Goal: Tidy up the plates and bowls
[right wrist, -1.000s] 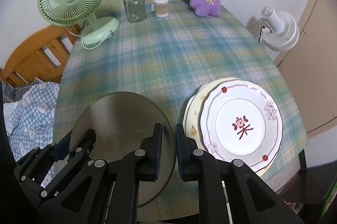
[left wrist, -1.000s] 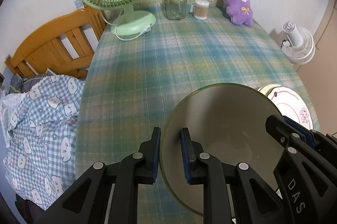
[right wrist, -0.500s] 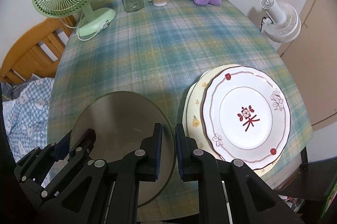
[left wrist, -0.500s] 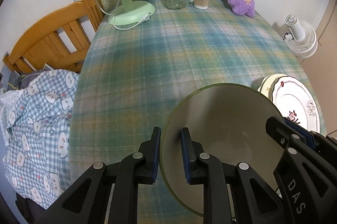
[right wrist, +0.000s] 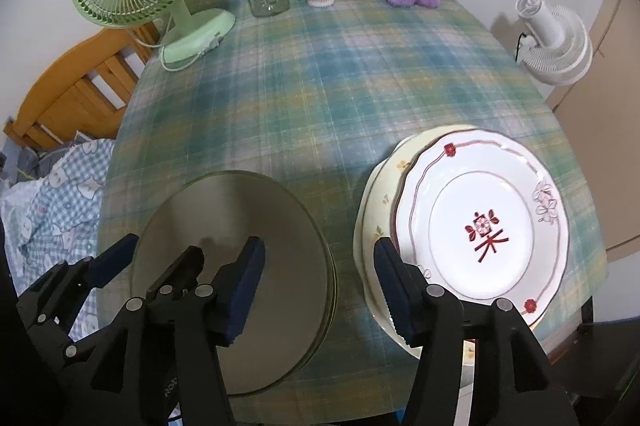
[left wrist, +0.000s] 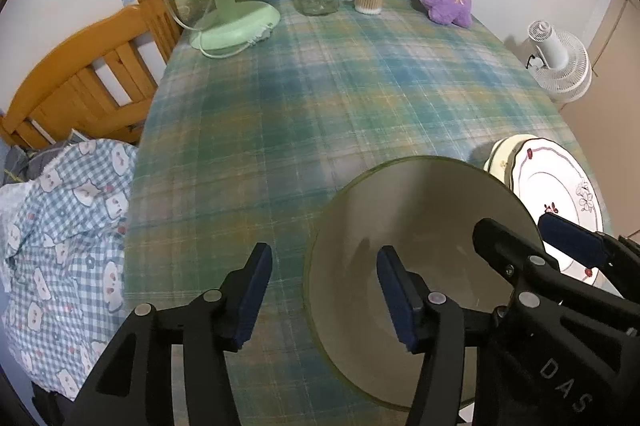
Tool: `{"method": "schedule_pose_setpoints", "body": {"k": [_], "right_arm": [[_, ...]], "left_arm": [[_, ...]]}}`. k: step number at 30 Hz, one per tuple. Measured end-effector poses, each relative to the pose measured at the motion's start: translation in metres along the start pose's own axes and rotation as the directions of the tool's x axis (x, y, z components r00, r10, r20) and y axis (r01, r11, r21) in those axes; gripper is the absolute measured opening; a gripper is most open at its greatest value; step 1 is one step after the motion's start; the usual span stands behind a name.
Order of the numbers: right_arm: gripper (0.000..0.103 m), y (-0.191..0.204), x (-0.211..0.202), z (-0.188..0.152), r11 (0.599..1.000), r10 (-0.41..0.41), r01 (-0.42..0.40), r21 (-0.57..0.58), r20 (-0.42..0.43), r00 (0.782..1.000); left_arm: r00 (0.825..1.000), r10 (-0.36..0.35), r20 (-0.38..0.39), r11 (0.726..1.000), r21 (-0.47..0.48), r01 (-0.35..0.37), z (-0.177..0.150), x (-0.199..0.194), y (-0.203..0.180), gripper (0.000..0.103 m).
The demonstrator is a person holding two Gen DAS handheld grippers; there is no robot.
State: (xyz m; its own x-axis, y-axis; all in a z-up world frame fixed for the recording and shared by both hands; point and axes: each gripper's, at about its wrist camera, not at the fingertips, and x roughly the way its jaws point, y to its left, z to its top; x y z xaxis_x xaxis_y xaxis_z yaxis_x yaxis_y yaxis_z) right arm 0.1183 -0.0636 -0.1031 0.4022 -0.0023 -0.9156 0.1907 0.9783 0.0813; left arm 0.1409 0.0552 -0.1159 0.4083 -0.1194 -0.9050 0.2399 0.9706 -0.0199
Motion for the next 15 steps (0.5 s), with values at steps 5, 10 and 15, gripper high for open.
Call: {"method": "schedule_pose_setpoints", "body": {"k": [5,10,15], "right_arm": [[0.060,-0.006,0.016,0.002,0.999,0.031,-0.031,0.013,-0.053,0.998],[0.058,-0.008,0.031,0.004,0.998,0.053,-0.051,0.026,-0.089,0.995],[0.050,-0.008,0.040,0.004,0.996,0.087,-0.082,0.045,-0.125,0.988]], "left_arm": [[0.999,-0.029,-0.030,1.000,-0.010,0.029,-0.001,0.012,0.003,0.057],[0.997,-0.048,-0.054,0.999,-0.013,0.047,-0.001,0.021,0.004,0.057],[0.995,-0.073,-0.075,0.997,-0.014,0.072,-0.002,0.025,0.005,0.054]]}}
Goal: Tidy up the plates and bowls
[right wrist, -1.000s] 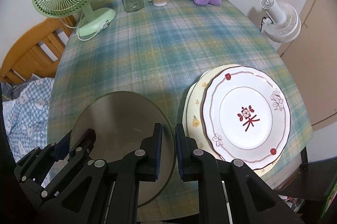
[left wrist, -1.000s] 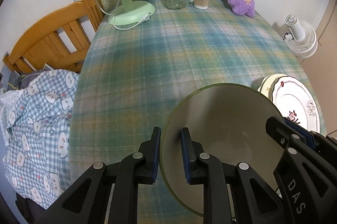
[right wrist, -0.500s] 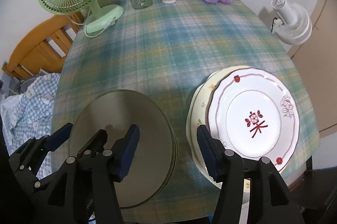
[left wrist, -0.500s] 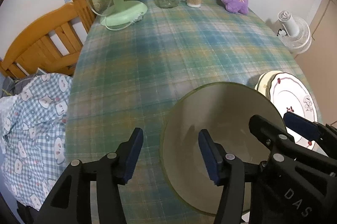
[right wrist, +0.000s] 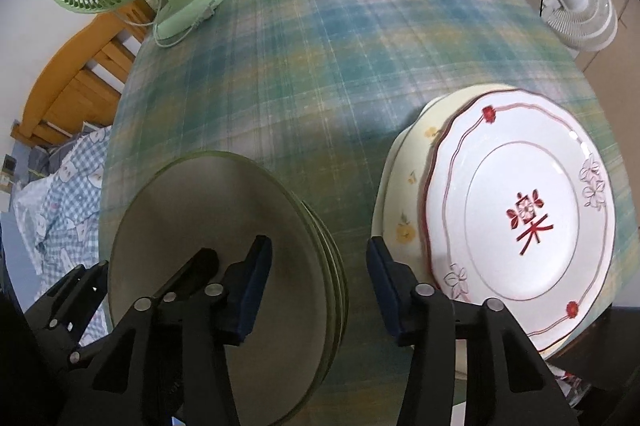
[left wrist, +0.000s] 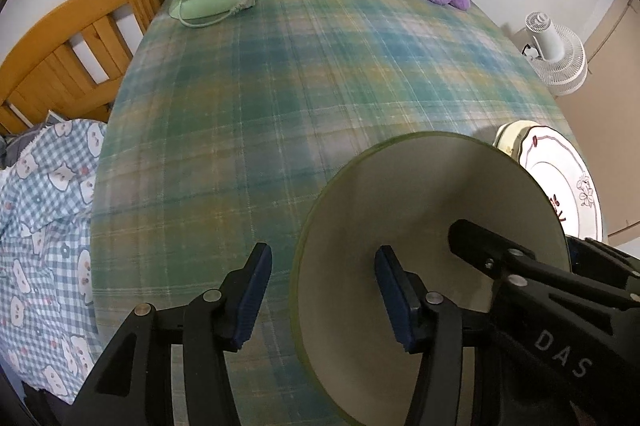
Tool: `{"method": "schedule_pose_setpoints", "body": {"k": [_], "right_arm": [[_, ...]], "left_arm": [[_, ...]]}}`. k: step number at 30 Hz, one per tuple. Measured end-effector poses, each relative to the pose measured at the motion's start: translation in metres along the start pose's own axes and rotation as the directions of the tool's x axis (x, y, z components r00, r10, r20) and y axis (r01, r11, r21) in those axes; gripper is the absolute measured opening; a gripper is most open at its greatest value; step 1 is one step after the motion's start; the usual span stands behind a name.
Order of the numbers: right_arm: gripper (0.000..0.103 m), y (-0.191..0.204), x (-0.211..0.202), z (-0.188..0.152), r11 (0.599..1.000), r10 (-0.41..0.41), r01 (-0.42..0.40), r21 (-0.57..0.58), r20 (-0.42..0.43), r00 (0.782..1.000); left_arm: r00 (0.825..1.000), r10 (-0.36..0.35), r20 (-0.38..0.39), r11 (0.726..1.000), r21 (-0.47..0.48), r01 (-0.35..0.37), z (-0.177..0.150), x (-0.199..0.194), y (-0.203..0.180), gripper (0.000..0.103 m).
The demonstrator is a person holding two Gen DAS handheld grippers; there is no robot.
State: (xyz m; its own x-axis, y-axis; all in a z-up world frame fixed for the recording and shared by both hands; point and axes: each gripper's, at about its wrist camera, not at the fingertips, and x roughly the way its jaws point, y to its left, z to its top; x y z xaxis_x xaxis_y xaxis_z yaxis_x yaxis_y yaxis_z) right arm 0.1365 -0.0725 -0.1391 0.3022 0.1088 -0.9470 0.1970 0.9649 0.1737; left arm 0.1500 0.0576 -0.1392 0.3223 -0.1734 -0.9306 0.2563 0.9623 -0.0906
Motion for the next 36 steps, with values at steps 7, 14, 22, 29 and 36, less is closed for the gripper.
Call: {"method": "schedule_pose_setpoints", "body": {"k": [7,14,22,29,36], "right_arm": [[0.048,-0.001,0.007,0.000,0.999,0.023,-0.022,0.031,-0.025,0.999],[0.040,0.004,0.007,-0.002,1.000,0.023,-0.023,0.017,-0.026,0.999],[0.040,0.007,0.001,-0.004,1.000,0.001,-0.001,0.025,-0.024,1.000],[0.040,0.009,-0.015,-0.007,1.000,-0.011,0.011,0.029,0.000,1.000],[0.040,0.010,-0.044,-0.010,0.999,-0.015,0.014,0.041,0.041,0.999]], "left_arm": [[0.999,-0.034,-0.014,0.999,-0.007,0.034,0.000,0.003,0.000,0.052],[0.998,-0.056,-0.016,0.998,0.015,0.056,0.000,0.002,-0.004,0.040],[0.999,-0.047,-0.007,0.999,0.019,0.047,-0.002,-0.003,-0.005,0.037],[0.998,-0.061,0.010,0.998,0.022,0.061,-0.003,-0.017,-0.004,0.037],[0.996,-0.072,0.046,0.997,0.036,0.071,-0.002,-0.042,-0.008,0.037]]}}
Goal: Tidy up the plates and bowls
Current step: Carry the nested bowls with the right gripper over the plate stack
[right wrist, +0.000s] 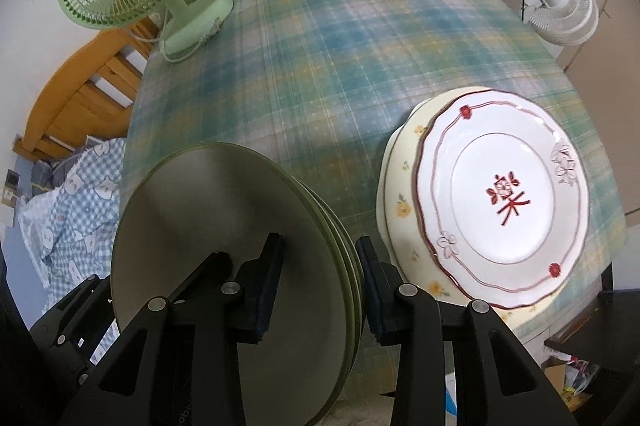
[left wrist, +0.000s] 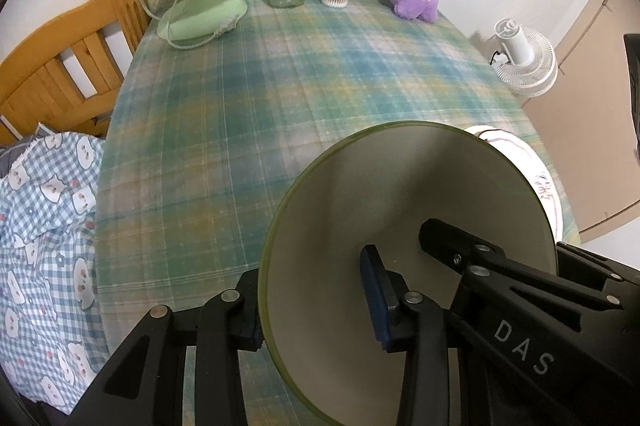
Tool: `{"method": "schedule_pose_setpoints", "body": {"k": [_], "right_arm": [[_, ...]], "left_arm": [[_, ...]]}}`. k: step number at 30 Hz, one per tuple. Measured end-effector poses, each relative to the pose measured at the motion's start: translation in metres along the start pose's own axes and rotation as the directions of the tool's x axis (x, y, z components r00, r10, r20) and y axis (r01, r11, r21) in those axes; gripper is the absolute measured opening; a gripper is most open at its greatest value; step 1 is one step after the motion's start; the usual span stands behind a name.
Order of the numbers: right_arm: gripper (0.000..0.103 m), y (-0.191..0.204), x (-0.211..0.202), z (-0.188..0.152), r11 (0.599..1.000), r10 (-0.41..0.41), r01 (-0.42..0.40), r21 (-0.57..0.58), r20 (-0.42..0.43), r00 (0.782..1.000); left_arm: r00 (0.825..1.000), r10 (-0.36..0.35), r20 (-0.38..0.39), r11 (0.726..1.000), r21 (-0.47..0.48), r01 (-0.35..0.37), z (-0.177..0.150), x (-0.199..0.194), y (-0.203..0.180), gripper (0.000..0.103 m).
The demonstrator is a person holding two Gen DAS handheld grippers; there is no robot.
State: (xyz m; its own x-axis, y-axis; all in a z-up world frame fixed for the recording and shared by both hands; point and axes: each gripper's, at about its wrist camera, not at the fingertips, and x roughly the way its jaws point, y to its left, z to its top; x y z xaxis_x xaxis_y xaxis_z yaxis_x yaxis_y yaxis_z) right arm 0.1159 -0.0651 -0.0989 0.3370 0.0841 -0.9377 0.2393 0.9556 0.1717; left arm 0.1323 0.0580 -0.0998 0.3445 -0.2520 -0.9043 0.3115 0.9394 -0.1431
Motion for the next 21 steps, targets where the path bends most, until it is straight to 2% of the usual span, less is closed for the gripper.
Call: {"method": "schedule_pose_setpoints", "body": {"k": [9,21], "right_arm": [[0.040,-0.012,-0.028,0.001,1.000,0.018,-0.017,-0.017,0.045,0.999],[0.040,-0.066,-0.049,0.029,0.995,0.039,-0.034,-0.090,0.048,0.998]], "left_arm": [[0.999,0.021,0.049,1.000,0.002,-0.021,0.004,-0.021,-0.022,0.037],[0.996,0.052,0.078,0.997,-0.067,-0.046,0.016,-0.020,-0.082,0.038]]}}
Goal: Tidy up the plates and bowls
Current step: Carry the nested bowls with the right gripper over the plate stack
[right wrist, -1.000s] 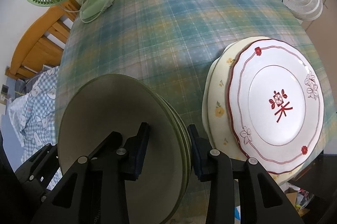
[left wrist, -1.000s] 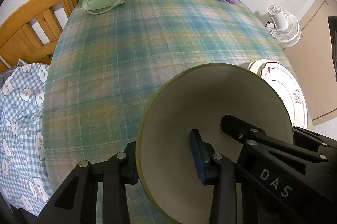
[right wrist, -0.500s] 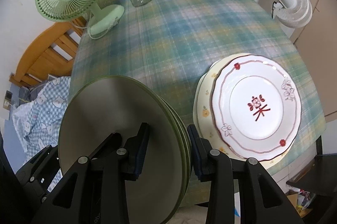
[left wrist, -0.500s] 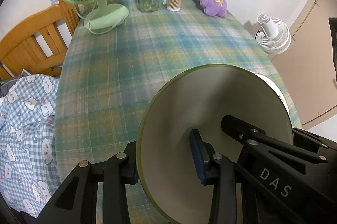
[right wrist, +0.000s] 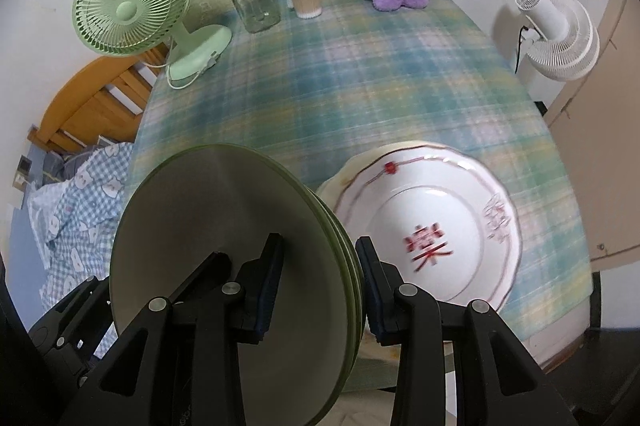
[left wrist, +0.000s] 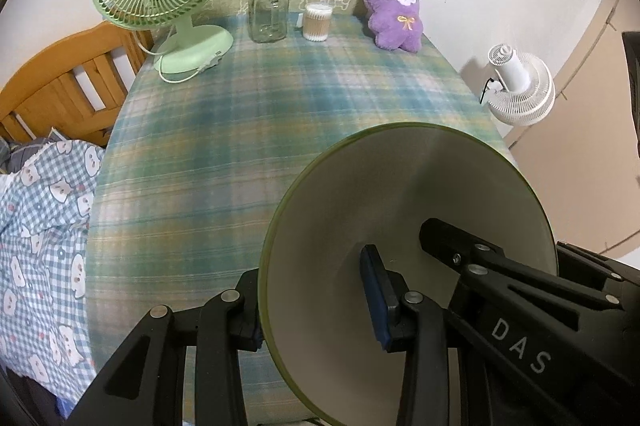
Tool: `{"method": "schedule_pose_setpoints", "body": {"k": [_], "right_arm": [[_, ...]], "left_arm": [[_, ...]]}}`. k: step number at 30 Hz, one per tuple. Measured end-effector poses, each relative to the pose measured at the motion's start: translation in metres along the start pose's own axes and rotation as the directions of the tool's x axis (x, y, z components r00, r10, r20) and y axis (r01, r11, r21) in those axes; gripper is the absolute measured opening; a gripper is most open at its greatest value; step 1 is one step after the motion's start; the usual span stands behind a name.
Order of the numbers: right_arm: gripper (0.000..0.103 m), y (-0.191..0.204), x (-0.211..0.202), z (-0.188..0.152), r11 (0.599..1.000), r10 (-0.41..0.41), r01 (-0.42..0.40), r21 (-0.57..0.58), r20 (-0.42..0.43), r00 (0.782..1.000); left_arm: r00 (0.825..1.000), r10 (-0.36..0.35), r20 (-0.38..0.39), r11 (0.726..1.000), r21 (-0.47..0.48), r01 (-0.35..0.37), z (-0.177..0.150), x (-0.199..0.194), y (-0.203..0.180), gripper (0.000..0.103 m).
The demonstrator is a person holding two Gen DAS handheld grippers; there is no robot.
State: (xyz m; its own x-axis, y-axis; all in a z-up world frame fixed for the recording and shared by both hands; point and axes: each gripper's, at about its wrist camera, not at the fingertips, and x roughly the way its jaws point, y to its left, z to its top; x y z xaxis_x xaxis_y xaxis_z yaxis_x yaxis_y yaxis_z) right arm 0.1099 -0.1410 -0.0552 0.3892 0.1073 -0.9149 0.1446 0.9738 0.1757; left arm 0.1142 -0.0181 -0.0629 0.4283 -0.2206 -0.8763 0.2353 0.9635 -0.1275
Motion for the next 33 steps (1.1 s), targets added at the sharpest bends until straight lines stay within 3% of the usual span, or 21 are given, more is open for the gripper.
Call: {"method": "schedule_pose_setpoints", "body": {"k": [13,33], "right_arm": [[0.040,-0.063,0.005,0.020,0.999,0.008,-0.010,-0.045,-0.037,0.999],[0.040,-0.104,0.050,0.026,0.993,0.033,-0.051,-0.106,-0.160,0.987]], "left_arm": [[1.000,0.017,-0.020,0.998,-0.060,-0.018,0.007,0.024,-0.061,0.038],[0.992,0.062,-0.110,0.983,-0.163,-0.079,-0.001,0.072,-0.094,0.038]]}}
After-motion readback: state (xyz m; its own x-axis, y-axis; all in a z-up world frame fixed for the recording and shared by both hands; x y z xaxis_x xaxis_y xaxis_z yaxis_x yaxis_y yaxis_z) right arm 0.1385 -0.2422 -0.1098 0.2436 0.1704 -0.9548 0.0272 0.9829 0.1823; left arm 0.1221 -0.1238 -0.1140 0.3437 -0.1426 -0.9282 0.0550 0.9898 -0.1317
